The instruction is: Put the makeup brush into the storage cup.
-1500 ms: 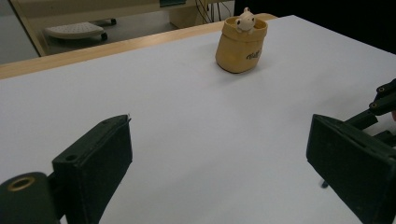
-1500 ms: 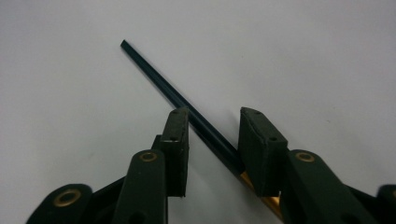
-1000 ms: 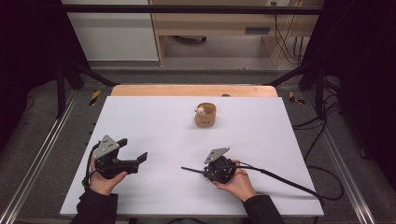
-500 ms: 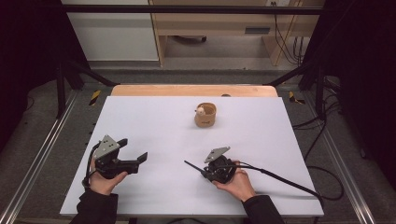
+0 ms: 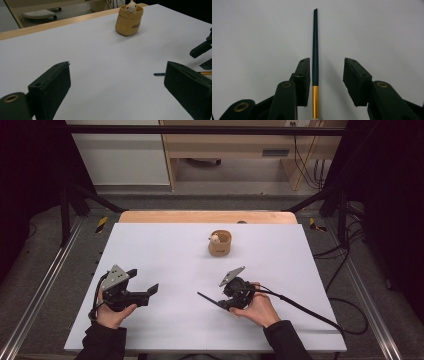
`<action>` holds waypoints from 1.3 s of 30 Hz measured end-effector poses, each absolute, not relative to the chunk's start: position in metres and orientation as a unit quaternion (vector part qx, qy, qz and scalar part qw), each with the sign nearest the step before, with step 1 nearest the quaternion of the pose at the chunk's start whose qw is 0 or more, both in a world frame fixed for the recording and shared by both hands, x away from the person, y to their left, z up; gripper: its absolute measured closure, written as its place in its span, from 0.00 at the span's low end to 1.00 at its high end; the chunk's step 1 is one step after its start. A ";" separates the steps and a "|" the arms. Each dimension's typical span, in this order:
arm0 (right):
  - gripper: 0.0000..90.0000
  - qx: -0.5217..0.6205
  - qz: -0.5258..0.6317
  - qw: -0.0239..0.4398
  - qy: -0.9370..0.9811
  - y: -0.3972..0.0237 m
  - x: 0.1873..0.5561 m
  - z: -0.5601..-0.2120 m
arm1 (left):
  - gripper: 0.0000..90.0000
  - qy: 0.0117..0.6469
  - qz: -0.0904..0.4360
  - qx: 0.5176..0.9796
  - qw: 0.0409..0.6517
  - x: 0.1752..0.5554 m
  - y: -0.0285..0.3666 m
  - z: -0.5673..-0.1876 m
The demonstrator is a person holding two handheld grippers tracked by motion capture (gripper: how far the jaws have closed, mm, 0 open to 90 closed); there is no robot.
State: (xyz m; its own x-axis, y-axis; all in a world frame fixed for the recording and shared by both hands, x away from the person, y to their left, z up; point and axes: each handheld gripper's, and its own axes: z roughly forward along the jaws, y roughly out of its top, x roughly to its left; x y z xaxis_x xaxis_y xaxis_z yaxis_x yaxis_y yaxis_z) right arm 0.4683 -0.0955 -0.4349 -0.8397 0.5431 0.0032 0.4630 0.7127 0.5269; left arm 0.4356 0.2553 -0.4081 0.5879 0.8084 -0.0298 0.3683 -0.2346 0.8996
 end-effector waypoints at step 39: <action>0.93 0.239 0.173 0.038 0.955 -0.078 0.474 -0.451 | 0.07 0.386 0.226 0.760 0.471 0.437 0.253 -0.410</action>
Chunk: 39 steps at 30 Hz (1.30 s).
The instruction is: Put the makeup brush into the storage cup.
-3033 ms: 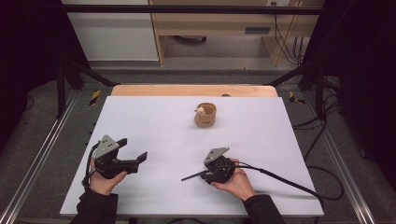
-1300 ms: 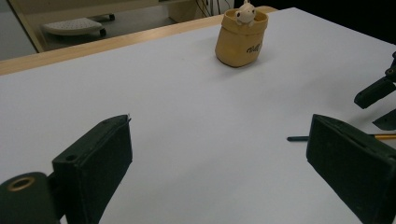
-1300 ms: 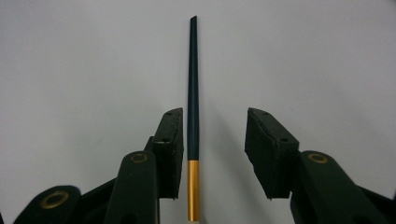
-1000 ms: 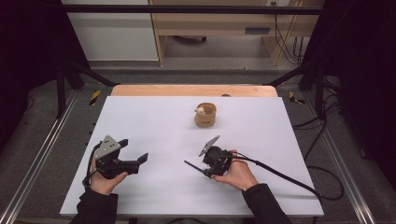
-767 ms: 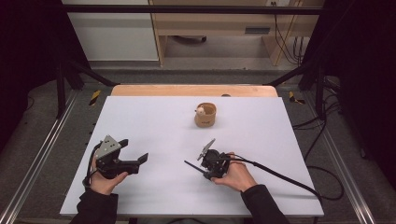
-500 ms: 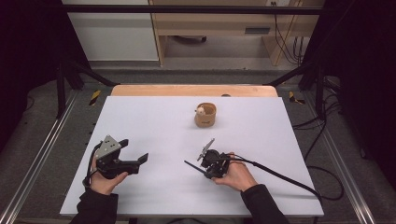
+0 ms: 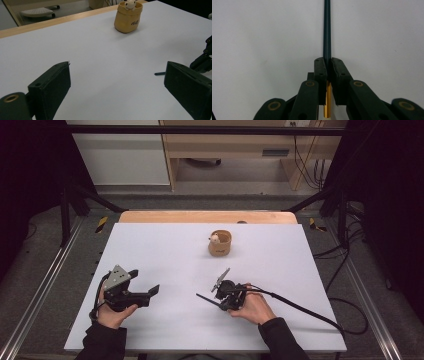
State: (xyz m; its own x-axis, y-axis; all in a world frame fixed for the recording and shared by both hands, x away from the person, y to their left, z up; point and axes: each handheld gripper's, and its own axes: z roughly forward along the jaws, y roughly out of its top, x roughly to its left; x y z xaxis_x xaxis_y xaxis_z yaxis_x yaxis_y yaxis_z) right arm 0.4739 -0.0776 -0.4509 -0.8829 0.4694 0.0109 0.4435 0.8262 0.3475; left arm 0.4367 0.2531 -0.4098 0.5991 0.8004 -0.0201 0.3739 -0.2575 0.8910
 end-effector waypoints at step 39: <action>0.93 0.242 0.266 0.032 0.933 -0.091 0.466 -0.421 | 0.07 0.364 0.223 0.772 0.471 0.432 0.246 -0.407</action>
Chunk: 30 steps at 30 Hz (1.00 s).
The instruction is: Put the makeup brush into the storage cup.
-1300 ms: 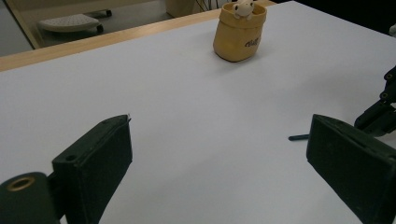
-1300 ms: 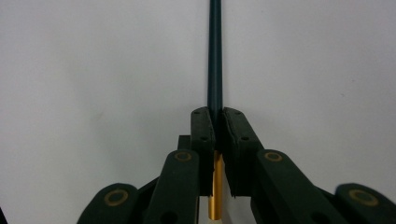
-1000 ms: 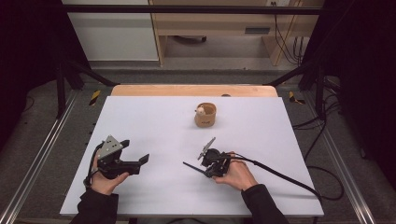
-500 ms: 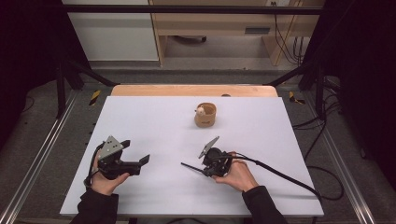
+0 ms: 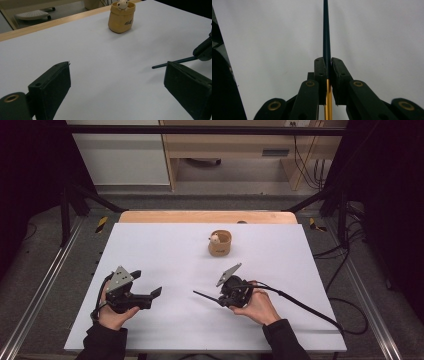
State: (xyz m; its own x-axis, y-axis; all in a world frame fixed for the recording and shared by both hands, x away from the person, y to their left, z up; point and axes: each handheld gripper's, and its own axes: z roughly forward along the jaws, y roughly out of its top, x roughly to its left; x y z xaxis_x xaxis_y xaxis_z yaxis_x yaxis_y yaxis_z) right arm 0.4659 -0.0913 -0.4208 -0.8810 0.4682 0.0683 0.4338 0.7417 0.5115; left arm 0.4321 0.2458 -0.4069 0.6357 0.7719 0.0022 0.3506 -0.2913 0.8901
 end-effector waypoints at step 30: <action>0.93 0.235 0.321 0.022 0.917 -0.102 0.462 -0.398 | 0.07 0.262 0.211 0.841 0.424 0.424 0.195 -0.405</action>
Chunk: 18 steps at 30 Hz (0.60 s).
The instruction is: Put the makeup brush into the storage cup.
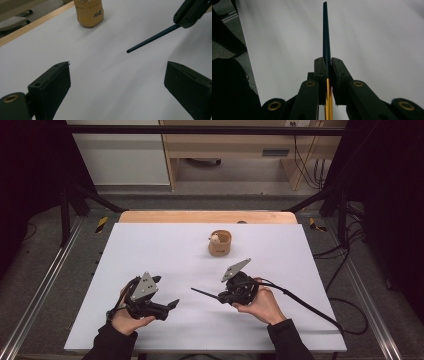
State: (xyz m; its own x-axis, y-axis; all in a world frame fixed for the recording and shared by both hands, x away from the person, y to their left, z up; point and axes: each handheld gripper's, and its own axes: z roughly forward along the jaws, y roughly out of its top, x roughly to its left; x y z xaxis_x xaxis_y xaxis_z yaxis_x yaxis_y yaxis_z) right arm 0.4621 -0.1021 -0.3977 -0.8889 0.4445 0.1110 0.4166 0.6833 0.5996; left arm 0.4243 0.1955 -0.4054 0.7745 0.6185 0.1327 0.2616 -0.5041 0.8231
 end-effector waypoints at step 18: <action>0.93 0.237 0.334 0.025 0.912 -0.106 0.462 -0.389 | 0.07 0.178 0.220 0.881 0.379 0.428 0.158 -0.391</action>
